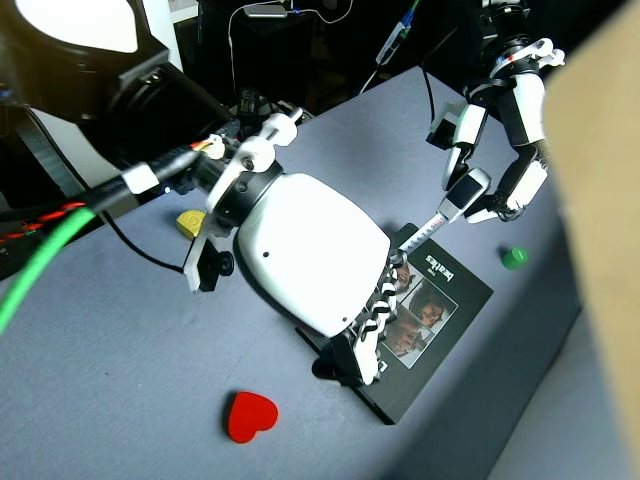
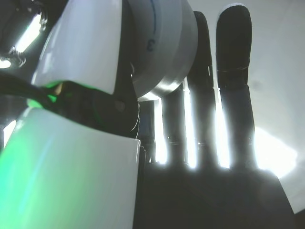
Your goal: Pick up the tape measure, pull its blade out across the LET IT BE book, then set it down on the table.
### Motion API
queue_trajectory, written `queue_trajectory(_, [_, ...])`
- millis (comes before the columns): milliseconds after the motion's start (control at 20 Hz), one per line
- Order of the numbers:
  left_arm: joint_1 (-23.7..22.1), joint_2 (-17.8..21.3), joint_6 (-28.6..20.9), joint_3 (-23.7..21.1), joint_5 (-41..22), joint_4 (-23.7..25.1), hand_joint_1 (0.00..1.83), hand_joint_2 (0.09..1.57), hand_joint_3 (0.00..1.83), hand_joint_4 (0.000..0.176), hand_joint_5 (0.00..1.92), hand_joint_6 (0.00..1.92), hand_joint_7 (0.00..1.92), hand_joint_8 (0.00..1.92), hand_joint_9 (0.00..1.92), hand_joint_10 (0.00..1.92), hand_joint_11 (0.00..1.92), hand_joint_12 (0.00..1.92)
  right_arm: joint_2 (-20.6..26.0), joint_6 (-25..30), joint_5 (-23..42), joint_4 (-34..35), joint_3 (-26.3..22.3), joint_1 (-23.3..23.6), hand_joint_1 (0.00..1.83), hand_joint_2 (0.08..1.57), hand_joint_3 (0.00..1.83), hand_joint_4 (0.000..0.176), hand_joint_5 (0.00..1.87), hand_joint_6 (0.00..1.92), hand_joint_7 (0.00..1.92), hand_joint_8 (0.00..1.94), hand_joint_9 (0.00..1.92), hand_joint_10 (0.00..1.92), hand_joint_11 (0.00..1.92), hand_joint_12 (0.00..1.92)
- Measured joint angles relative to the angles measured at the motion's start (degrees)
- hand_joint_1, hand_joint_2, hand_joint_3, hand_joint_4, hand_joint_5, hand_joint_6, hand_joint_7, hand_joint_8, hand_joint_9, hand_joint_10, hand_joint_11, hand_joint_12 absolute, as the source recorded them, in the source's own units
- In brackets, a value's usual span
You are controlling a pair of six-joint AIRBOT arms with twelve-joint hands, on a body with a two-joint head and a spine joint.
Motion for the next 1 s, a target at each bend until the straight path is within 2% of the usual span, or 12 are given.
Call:
queue_trajectory(500, [0.2, 0.0, 0.0, 0.0, -0.4, 0.0, 1.38, 1.10, 0.00, 0.000, 1.00, 0.82, 0.98, 0.92, 0.93, 1.26, 0.83, 1.20, 4.3, 0.0, 3.8, 0.0, 0.3, 0.0, 1.21, 1.15, 0.00, 0.000, 0.84, 1.13, 1.00, 1.04, 0.94, 0.70, 0.74, 1.28])
queue_trajectory(1000, [0.2, 0.0, -0.1, 0.0, -0.8, -0.3, 1.38, 1.10, 0.00, 0.000, 1.01, 0.81, 0.98, 0.92, 0.94, 1.26, 0.84, 1.20, 5.9, 0.4, 7.3, 0.2, 5.2, -0.5, 1.21, 1.15, 0.00, 0.000, 0.84, 1.13, 1.01, 1.04, 0.94, 0.70, 0.74, 1.28])
